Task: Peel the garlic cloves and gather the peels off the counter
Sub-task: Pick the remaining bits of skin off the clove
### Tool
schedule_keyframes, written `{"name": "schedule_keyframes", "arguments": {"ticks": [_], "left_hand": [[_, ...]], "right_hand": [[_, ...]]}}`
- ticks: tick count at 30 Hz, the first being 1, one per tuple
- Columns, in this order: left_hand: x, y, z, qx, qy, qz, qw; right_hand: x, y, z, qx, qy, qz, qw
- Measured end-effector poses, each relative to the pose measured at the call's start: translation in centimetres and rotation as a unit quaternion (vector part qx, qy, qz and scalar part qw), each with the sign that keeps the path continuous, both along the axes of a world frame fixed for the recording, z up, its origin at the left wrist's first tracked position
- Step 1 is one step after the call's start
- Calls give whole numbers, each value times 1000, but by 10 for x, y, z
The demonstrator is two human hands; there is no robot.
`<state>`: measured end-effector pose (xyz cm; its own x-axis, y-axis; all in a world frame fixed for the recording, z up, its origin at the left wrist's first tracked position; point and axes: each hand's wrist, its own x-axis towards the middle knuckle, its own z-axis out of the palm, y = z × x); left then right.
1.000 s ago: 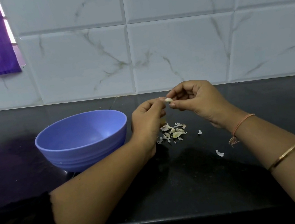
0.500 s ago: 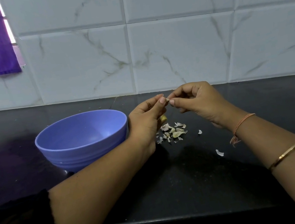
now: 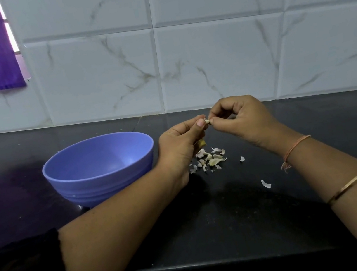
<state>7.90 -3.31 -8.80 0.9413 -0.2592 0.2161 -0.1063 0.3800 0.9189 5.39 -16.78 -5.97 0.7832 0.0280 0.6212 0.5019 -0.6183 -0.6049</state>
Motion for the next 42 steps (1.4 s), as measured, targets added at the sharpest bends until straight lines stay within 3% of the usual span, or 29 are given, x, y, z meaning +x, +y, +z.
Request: {"name": "schedule_keyframes", "arguments": {"ticks": [8,14,18,21,27,37,42], "left_hand": [[-3,-2,1,-16,-5,-31,999],[-4,-2,1,-10,-29,-25,999],[-3,-2,1,-11,-39,-14,999],[-3,-2,1,-17,-37,-13,999],[-2,-2,0,-11,-40,-12,999],[-1,0,0,-2,-33,32,999],[-1,1,0,-4,-33,24,999]], "right_hand": [[4,2,-3,46,7,0,999],[8,-3,-1,105,-4,-65,992],[7,-6,-2,61,17,-69,996],[6,-7,-2,50,37,-51,997],[1,0,-1,128,73,34,988],[6,-1,-4,35,27,41,998],[7,-3,-4,38,6,26,999]]}}
